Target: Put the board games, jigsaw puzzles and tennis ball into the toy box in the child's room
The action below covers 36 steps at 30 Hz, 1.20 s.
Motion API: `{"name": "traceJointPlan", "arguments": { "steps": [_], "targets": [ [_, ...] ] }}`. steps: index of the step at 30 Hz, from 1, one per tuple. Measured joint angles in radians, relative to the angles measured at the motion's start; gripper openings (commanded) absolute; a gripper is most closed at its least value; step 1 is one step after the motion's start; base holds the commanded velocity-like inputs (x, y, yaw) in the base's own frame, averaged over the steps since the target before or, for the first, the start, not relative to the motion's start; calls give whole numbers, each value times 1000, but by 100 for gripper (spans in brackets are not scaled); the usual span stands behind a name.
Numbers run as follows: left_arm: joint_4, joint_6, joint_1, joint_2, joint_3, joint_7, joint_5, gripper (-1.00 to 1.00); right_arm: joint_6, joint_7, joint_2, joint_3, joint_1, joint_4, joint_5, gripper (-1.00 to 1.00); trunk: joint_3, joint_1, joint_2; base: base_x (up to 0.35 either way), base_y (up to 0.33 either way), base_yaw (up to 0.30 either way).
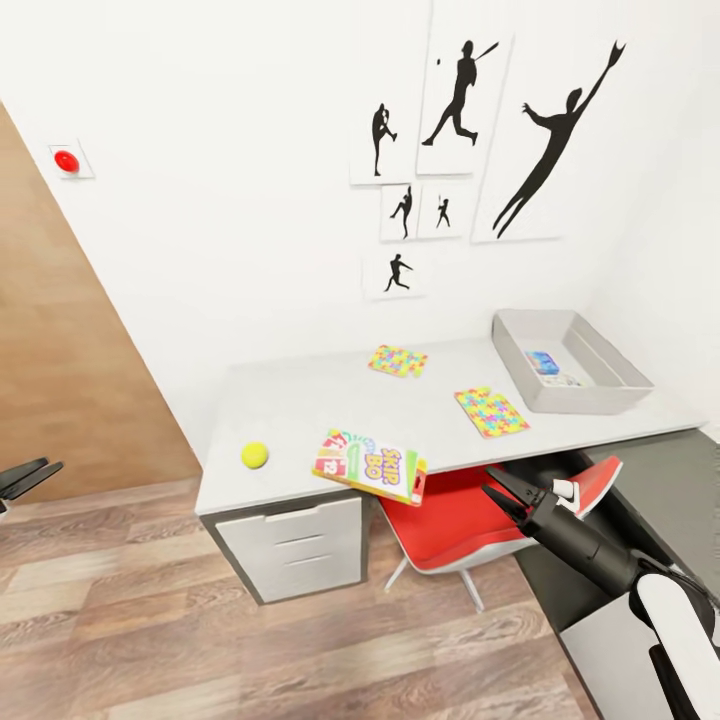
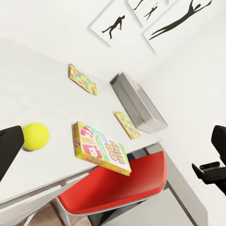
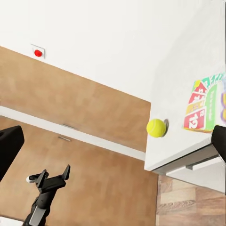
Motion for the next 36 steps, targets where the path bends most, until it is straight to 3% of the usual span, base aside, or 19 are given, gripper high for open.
{"name": "traceJointPlan", "arguments": {
  "steps": [15, 36],
  "targets": [
    [0, 0, 0, 0, 1, 0, 0, 100, 1, 1, 0, 0, 0, 0, 0, 100, 25, 0, 0, 0, -243, 0],
    [0, 0, 0, -6, 1, 0, 0, 100, 0, 1, 0, 0, 0, 0, 0, 100, 60, 0, 0, 0, -122, 0]
  ]
}}
